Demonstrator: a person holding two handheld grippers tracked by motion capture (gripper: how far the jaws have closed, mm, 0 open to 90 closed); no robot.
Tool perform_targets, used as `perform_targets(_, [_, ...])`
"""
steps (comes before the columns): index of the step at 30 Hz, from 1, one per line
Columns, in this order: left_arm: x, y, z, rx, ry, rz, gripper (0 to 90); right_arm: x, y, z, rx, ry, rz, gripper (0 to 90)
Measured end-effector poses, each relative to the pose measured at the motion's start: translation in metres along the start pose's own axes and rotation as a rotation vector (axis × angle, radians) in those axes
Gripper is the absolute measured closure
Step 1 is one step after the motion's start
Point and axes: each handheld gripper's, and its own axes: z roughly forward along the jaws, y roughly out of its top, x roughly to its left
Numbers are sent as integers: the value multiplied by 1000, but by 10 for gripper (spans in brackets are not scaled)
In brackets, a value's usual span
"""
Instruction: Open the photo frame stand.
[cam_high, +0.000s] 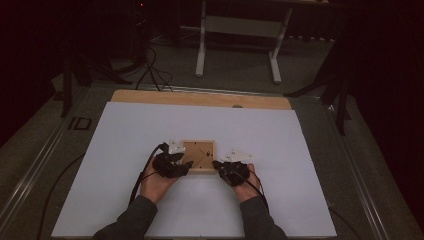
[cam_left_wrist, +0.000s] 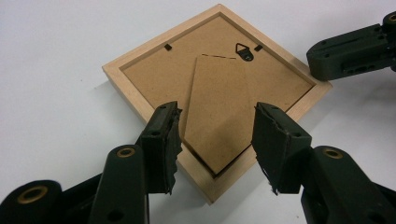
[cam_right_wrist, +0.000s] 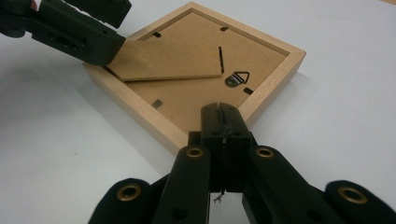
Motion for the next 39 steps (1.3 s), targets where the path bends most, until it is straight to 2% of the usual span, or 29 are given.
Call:
perform_targets(10, [-3,7,7,41,-11,30,506,0,0,0,-1,-1,2,899])
perform_targets(24, [-4,14,16,98,-5,67,498,1,0,0,-3,-3,-1,899])
perform_targets(34, [-5,18,20,113,-1,81,495,1,0,0,-3,-5,-4,899])
perform_targets(39, [-4,17,23,137,2,82,490,1,-1,0,-2,-5,-4,899])
